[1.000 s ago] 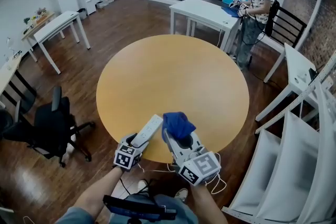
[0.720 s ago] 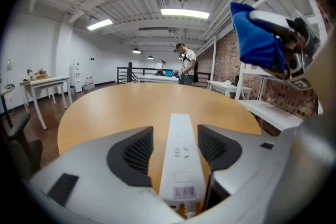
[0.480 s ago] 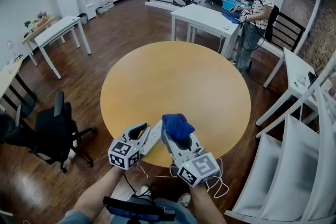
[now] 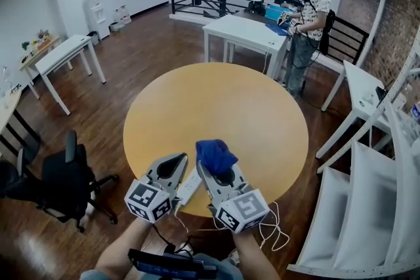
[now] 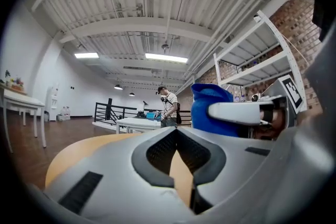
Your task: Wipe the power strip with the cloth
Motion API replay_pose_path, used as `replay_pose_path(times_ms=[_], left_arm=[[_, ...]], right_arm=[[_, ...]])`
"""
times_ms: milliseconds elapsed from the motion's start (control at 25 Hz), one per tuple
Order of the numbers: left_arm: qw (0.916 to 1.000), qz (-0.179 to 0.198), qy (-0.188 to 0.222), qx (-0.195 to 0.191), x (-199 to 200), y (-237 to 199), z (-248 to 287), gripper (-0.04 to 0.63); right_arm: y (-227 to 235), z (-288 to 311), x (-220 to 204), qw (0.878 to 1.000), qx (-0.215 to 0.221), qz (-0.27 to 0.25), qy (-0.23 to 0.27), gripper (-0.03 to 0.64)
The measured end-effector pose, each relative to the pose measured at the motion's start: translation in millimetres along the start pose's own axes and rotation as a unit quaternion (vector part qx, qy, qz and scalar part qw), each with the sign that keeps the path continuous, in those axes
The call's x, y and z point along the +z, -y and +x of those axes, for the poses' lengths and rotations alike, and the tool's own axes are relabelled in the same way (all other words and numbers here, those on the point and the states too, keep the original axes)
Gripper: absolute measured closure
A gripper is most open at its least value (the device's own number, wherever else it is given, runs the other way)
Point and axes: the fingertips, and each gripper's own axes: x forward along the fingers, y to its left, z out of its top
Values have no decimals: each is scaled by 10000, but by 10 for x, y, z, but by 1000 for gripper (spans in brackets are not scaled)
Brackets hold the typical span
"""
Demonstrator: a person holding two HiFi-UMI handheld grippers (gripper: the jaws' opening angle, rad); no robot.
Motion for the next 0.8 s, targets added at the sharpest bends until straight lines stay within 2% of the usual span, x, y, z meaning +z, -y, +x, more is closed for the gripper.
replay_pose_path(times_ms=[200,480,800], left_arm=[[10000,10,77,-4,85,-21,-27,583],[9994,304,139,-84,200,26,-29,583],[9995,185,170,-177,199,59,-21,583]], right_arm=[[-6,33,-10,9999,-99,-89,-53,558],[-22,57,40,9997,-210,-152,-39,558],[-47,31,69,9993,-303,-213,-92,558]])
